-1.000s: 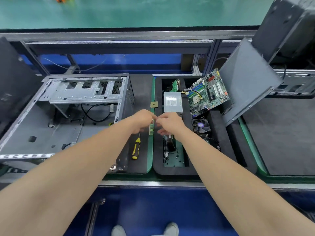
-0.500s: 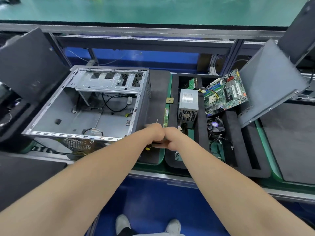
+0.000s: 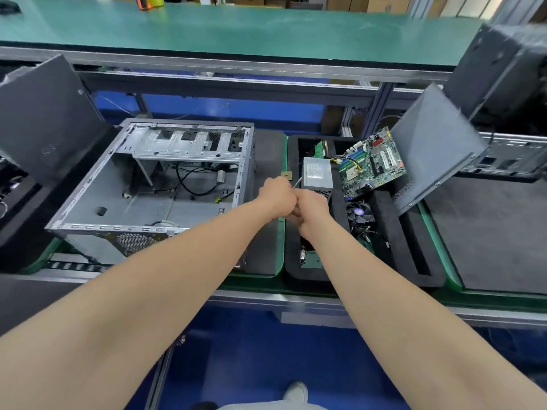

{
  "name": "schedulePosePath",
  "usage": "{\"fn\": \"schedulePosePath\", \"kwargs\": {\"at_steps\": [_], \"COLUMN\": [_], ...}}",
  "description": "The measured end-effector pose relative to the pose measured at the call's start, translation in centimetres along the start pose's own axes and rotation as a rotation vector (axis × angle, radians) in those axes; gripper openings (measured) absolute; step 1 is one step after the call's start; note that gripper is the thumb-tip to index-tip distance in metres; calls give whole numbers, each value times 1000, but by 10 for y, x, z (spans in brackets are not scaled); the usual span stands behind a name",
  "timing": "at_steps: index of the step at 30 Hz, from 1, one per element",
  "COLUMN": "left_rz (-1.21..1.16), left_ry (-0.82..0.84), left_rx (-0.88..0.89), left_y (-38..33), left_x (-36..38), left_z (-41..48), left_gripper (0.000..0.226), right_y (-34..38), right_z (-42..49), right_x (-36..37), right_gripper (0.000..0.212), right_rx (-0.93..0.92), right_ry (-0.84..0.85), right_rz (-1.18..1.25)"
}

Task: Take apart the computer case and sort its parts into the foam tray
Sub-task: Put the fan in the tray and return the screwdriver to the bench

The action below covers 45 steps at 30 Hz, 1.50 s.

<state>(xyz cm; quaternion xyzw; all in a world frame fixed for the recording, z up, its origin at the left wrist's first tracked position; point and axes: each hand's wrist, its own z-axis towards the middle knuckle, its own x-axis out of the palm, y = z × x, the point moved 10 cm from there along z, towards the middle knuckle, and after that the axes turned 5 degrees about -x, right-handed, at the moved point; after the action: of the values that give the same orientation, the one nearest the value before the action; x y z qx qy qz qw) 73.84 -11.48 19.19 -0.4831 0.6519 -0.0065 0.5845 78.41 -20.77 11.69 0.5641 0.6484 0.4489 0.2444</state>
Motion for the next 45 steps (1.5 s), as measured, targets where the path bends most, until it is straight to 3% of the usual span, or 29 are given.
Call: {"fn": "schedulePosePath", "kwargs": {"at_steps": [8,17,28,37,45], "left_rz": [-210,-368,-409,-495,-482], "left_ry": [-186,-412,-558,-458,-434], "left_rx": [156,81,-292,-593,-643], "left_y": [17,174,441,611,678], "left_x": [-84,-179,-223,-146,-111], "left_z": [-39,-106,-194,-259,-301], "left_gripper": [29,25,29,30,29], "right_y": [34,-29,-222,-392,-471], "right_z": [-63,-163,-252,-294,-321], "right_x": [54,192,359,380,390], "right_gripper": [19,22,39,38,38], "right_rx": [-246,-296,-102,181,385], "right_ry": [-22,122,352,427,515], "right_rz": [67,-6,-267,-466,-491]}}
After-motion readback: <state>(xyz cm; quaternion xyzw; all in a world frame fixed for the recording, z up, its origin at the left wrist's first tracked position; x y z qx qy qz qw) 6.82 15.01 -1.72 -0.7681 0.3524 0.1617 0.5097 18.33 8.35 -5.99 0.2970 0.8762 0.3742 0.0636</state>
